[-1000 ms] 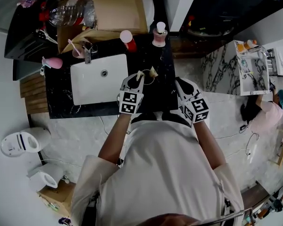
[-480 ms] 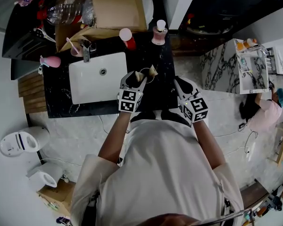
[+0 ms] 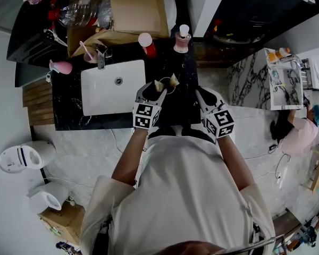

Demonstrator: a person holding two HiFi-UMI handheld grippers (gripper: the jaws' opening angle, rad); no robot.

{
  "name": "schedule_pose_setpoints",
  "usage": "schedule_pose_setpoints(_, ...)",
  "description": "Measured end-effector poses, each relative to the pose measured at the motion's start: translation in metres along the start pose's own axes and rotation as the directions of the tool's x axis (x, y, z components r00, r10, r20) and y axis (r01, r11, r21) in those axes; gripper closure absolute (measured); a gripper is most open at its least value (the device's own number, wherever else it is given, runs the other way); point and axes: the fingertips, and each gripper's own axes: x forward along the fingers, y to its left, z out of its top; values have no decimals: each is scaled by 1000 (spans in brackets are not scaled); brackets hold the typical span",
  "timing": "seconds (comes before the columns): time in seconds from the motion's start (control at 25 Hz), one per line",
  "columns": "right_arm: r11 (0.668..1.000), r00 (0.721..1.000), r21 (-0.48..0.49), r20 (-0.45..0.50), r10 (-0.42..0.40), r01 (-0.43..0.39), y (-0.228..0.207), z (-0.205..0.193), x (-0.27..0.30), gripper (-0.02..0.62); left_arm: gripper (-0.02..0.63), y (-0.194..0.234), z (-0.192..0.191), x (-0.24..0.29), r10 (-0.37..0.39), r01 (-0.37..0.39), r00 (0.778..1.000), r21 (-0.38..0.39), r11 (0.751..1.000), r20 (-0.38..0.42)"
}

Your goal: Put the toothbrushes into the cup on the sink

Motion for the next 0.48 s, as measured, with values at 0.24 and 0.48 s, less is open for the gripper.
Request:
schedule_pose_setpoints(0.24,1000,1000,-10,6,18,-18,4,5,0,555,373,1,2,-17,19,-19,1000,-26,999,12)
schedule_pose_setpoints(0.48,998,999,-27,12,49,-48,11,13,1,555,385,1,16,-37,37,-35,998,-37,999,50)
